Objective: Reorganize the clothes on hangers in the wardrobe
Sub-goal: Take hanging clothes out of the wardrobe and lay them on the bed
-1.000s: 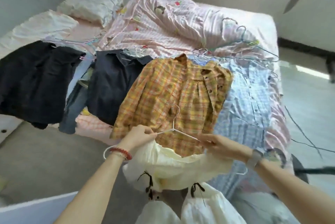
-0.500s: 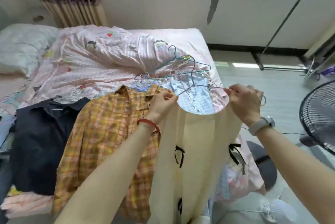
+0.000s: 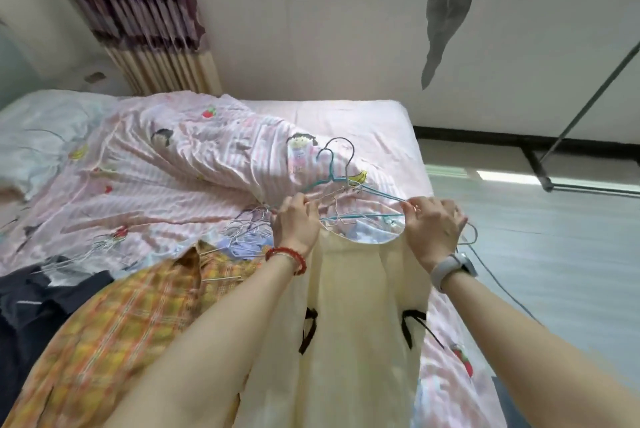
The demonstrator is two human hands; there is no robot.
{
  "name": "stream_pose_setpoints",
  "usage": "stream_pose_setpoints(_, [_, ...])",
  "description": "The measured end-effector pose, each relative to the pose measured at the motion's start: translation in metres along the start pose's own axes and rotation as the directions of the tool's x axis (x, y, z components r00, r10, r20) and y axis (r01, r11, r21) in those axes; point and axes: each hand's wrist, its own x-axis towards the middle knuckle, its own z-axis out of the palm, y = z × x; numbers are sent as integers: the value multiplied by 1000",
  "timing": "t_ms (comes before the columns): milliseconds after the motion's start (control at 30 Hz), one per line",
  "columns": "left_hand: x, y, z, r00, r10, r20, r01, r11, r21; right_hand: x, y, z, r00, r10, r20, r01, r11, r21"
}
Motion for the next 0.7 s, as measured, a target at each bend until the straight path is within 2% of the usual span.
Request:
stream_pose_setpoints(100, [14,-23,41,1000,-24,12,22,992,127,2,20,45,998,19,66,-18,1000,-6])
stream_pose_setpoints(167, [21,-39,58,999,-3,40,-8,962,271,3,31,69,983,-5,181,7,1000,-11])
stream_pose_setpoints(267, [21,-64,71,986,-19,163,-49,915,400,-9,38,99,927,-20,375,24,1000,-6])
stream_pose_setpoints(400, [5,-98,67,956,-12,294,-159,819,552,-36,25,126,833,-16,553,23,1000,-5])
stream_pose_setpoints(500, [-7,-119,48,966,-46,256,-105,834,542,-56,-6,131,794,-71,604,62,997,37])
stream_pose_setpoints(633, [-41,-153,2,983,-78,163,-25,834,551,-92,-57,125,786,-240,570,211,970,118])
stream_pose_setpoints(700, [-68,-177,-28,983,-137,125,42,823,566,-117,-86,121,745,-315,588,259,949,180])
